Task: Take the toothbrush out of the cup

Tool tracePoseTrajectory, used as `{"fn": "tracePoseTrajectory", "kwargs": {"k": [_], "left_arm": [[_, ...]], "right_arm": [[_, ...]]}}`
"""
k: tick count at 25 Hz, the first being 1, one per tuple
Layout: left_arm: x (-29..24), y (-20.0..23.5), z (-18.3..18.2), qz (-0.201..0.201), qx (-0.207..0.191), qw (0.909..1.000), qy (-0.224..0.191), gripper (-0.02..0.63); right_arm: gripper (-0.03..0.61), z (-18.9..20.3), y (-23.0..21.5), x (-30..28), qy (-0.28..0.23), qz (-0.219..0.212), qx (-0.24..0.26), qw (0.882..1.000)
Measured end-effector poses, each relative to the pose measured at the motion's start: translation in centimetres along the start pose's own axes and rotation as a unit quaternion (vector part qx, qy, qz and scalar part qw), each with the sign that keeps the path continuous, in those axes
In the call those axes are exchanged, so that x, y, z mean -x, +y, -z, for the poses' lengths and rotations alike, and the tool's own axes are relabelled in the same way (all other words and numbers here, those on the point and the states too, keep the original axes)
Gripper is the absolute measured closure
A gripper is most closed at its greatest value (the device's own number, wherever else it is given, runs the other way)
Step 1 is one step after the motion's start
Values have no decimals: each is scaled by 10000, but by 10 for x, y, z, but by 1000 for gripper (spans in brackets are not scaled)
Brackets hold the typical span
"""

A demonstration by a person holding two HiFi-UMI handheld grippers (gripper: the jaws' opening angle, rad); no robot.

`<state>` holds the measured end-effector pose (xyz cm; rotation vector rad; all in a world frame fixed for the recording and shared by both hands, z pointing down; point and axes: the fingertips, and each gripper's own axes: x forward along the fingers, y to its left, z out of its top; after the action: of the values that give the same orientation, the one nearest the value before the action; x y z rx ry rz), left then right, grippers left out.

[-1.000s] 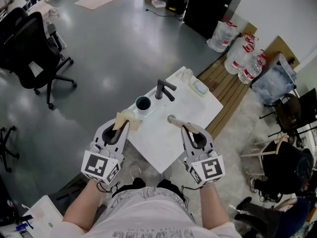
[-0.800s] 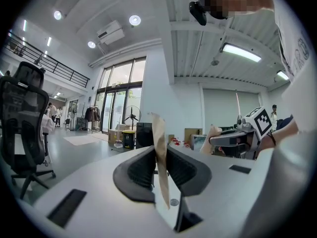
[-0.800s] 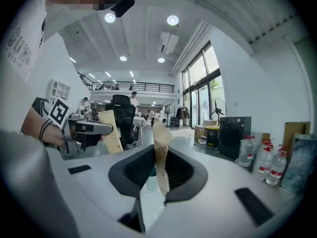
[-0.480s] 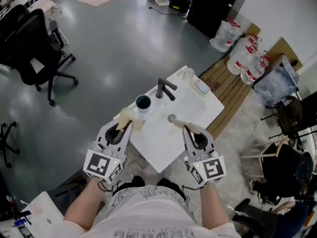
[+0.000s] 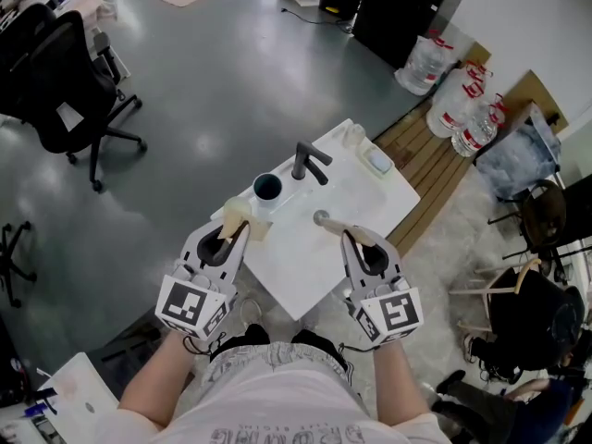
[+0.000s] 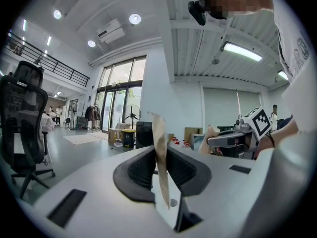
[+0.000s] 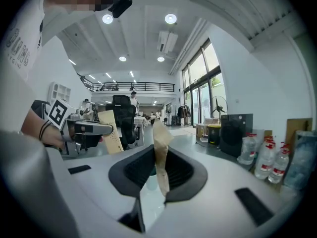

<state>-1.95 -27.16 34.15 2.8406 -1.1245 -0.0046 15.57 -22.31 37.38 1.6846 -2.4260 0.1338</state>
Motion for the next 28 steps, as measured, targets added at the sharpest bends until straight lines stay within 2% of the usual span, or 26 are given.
{"fn": "tracePoseTrajectory", "kwargs": {"k": [28], "left_arm": [[7,8,1,-80,31,10000,-4,540]], "right_arm": [[514,2,12,-12,120,-107,48,9999]]}}
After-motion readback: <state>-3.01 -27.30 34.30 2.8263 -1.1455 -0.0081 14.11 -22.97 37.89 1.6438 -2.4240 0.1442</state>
